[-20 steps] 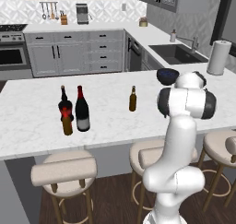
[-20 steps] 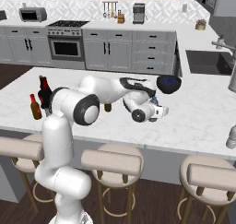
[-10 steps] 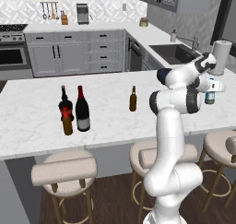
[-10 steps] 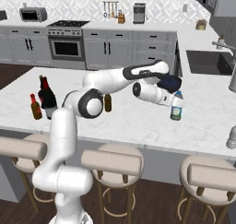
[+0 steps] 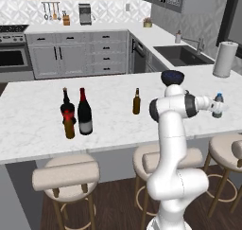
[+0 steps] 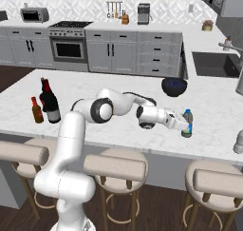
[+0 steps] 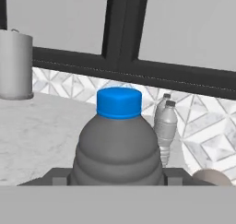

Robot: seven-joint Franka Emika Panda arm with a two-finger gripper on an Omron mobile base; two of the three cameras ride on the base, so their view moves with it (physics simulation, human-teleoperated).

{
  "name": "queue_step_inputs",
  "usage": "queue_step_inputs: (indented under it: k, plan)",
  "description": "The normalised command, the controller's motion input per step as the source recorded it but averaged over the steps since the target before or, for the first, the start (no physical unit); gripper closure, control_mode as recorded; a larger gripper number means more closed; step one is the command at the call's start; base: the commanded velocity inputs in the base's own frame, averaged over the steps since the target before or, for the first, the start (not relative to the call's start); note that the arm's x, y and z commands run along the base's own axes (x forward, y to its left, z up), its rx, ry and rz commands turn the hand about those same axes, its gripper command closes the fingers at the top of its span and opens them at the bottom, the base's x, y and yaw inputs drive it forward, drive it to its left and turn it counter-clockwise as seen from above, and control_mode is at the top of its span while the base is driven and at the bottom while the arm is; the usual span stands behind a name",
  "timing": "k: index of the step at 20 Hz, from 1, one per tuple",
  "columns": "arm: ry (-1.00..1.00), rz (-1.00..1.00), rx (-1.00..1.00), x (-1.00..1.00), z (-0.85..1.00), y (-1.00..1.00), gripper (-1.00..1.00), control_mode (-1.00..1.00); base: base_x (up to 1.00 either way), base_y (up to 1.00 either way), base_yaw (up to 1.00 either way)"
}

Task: Move the plastic bottles in the middle to the plastics group, and the glass bottles in the middle to the glass group.

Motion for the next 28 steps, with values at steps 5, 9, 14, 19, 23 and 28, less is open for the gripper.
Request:
queue_step_inputs:
  k: [5,9,14,19,23,28]
  plan:
    - [0.03,-0.14,0.00,-0.13,0.02,-0.21,1.00,-1.00,0.00,0.00,0.00]
    - [0.04,-0.18,0.00,0.00,0.05,-0.18,1.00,-1.00,0.00,0.00,0.00]
    - [0.08,-0.15,0.00,0.19,0.02,-0.11,1.00,-1.00,0.00,0.00,0.00]
    - [0.05,-0.13,0.00,0.39,0.01,-0.01,1.00,-1.00,0.00,0.00,0.00]
    - [0.00,-0.04,0.01,0.52,0.00,-0.02,1.00,-1.00,0.00,0.00,0.00]
    - [0.00,0.00,0.10,0.42,0.17,-0.09,1.00,-1.00,0.00,0.00,0.00]
